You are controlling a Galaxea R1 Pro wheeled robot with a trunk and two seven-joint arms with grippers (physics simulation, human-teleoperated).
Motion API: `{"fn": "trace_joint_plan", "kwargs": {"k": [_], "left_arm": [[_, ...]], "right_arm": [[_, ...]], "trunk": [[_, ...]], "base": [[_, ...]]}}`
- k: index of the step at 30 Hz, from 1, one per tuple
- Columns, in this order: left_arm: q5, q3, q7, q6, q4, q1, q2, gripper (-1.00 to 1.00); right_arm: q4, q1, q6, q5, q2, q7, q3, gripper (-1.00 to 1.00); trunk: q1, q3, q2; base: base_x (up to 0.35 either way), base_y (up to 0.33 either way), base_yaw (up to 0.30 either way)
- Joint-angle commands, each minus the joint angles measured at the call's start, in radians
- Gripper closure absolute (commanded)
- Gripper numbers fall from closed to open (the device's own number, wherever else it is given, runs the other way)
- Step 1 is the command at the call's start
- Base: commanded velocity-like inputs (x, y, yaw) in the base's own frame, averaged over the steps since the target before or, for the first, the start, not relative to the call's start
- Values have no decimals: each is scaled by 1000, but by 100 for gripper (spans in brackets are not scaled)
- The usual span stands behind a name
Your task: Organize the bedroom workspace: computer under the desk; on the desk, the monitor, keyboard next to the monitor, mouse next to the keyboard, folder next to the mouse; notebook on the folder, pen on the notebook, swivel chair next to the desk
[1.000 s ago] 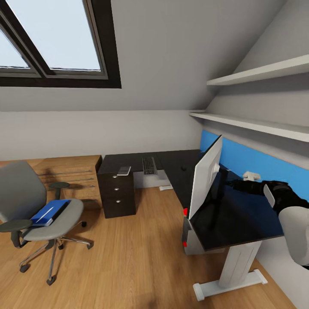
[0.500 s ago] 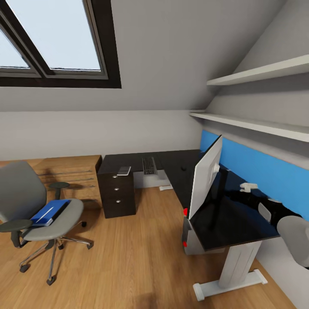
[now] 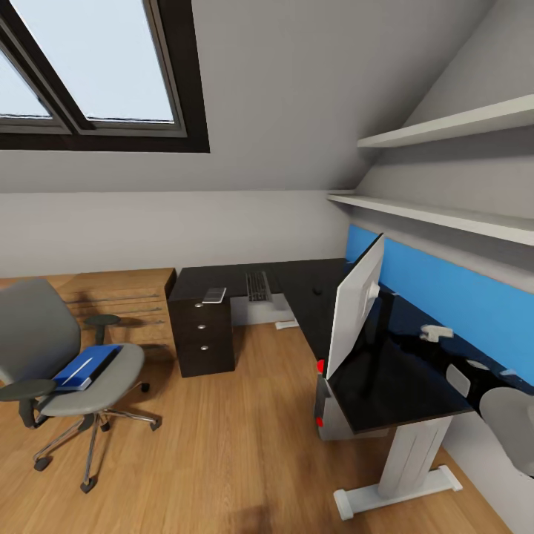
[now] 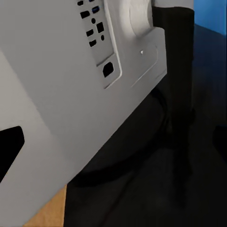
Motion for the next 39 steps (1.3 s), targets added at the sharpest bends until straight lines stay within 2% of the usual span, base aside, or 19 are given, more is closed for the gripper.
{"fn": "trace_joint_plan", "kwargs": {"k": [1, 3, 4, 10, 18, 21, 25, 29, 34, 39], "left_arm": [[3, 3, -2, -1, -5, 0, -1, -100], [3, 3, -3, -2, -16, 0, -1, -100], [3, 3, -3, -2, -32, 0, -2, -100], [3, 3, -3, 2, -76, 0, -1, -100], [2, 2, -8, 22, -156, 0, -1, -100], [1, 2, -6, 138, -224, 0, -1, -100], [2, 2, -9, 251, -280, 0, -1, -100], [5, 3, -11, 236, -298, -2, -23, -100], [4, 3, -9, 236, -297, -1, -27, -100], [3, -1, -8, 236, -297, -1, -23, -100]], "right_arm": [[2, 12, -64, -11, 8, -22, -6, -100], [2, 25, -126, -22, 18, -56, -5, -100], [3, 38, -183, -28, 30, -94, -5, -100], [14, 70, -302, -36, 66, -209, -5, -100], [17, 106, -331, -35, 72, -237, -4, -100], [18, 125, -356, -34, 73, -240, -3, -100], [18, 133, -367, -33, 75, -241, -3, -100], [27, 111, -356, -31, 97, -218, -13, -100], [31, 82, -361, -33, 121, -219, -14, -100], [42, 84, -367, -33, 149, -227, -15, -100]], "trunk": [[0, -1, -1], [0, -1, -1], [0, -1, -1], [0, -1, -1], [0, -1, -1], [0, -1, -1], [0, -1, -1], [0, -1, -1], [0, -1, -1], [0, -1, -1]], "base": [[0, 0, 0], [0, 0, 0], [0, 0, 0], [0, 0, 0], [0, 0, 0], [0, 0, 0], [0, 0, 0], [0, 0, 0], [0, 0, 0], [0, 0, 0]]}}
